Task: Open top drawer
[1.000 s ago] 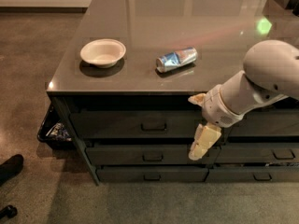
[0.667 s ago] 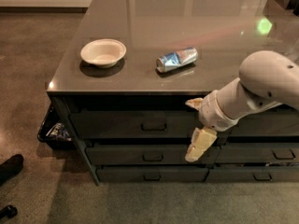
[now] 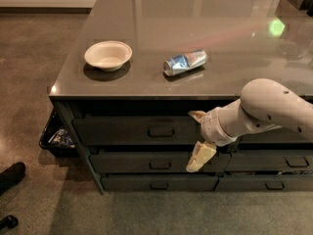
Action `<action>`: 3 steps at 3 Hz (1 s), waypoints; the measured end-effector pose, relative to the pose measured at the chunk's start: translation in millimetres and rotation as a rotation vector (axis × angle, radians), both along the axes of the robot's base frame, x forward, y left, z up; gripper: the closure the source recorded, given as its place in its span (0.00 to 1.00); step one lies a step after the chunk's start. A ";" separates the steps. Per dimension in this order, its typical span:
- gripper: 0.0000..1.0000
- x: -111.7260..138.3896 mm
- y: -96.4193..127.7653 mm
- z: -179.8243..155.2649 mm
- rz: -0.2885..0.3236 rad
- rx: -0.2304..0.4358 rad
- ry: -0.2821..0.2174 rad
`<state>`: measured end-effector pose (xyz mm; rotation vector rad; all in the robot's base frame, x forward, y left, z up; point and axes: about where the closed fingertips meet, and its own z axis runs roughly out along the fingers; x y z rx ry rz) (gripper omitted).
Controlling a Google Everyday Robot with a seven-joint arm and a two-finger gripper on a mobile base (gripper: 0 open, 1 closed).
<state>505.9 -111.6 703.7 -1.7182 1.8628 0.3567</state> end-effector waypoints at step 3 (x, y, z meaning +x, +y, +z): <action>0.00 33.2 29.4 -56.4 0.086 0.012 0.002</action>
Offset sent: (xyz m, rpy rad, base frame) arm 0.0424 0.0350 -0.0681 0.0124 0.0085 0.1090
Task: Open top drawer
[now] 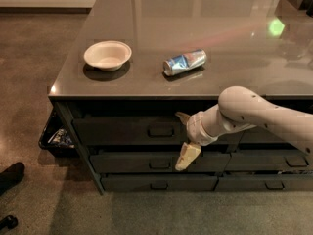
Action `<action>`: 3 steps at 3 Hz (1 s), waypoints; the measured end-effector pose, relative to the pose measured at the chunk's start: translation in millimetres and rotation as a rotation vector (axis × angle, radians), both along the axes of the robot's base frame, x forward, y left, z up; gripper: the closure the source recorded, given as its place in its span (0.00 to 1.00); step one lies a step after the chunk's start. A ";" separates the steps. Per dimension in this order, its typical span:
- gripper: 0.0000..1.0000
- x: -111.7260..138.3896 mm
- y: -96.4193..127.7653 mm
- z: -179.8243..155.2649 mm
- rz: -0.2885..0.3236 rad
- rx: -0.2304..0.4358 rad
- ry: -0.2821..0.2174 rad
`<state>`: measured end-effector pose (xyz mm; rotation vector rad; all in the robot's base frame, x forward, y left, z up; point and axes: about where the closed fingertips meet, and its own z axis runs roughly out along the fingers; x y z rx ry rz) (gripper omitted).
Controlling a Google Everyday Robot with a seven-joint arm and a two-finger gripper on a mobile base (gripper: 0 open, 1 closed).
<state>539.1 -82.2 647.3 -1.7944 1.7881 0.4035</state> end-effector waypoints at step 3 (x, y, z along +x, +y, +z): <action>0.00 -0.9 7.5 -8.6 0.029 -0.010 0.032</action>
Offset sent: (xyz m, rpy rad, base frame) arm 0.0136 0.0157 -0.0254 -0.0022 0.0080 0.0488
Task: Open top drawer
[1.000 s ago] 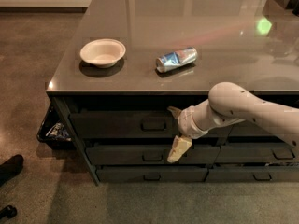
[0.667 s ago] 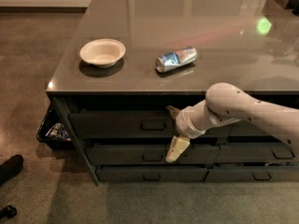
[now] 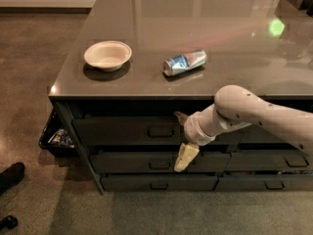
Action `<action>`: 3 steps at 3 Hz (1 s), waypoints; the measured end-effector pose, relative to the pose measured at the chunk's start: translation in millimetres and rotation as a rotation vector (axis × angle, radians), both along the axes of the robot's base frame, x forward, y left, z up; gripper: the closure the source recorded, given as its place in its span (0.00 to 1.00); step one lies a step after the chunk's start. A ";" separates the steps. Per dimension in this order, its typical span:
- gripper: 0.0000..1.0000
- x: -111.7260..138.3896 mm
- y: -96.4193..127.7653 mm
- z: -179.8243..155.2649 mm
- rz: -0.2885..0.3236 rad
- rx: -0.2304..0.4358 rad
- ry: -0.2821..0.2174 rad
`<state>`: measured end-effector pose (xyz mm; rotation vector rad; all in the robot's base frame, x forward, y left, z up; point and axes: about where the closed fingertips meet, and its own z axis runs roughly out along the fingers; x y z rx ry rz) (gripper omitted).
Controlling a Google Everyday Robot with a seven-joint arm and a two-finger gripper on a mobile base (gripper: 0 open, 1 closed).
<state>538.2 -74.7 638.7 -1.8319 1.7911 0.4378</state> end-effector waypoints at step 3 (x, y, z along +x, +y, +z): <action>0.00 -6.7 -0.6 5.4 0.011 -0.001 0.042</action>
Offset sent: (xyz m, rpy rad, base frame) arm -0.0896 -0.0175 0.0029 -0.0151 0.5570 0.1427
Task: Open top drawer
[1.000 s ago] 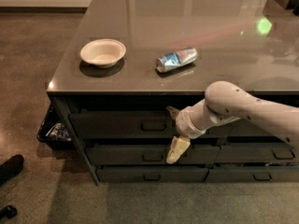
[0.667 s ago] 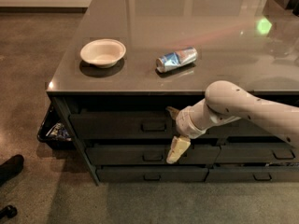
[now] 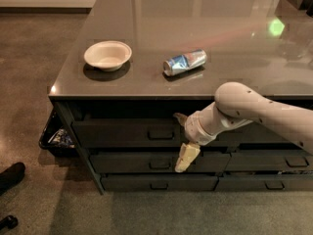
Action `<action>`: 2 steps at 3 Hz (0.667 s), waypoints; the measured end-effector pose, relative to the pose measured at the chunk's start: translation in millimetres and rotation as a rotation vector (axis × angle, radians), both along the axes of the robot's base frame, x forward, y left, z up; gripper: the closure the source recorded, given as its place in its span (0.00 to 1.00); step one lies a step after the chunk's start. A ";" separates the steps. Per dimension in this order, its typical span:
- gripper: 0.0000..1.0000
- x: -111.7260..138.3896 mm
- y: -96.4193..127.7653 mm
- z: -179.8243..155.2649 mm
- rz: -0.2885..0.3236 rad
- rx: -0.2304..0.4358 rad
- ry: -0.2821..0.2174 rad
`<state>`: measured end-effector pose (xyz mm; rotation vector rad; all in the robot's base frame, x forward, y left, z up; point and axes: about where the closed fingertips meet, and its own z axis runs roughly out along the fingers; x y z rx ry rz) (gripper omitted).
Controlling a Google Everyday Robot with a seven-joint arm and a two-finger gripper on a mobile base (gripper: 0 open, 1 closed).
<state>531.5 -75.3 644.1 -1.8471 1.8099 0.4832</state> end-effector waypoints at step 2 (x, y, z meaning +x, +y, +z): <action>0.00 1.7 6.7 -3.0 0.016 0.001 0.014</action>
Offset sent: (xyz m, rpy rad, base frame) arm -0.0539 0.0208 -0.0077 0.0229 0.2056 0.1156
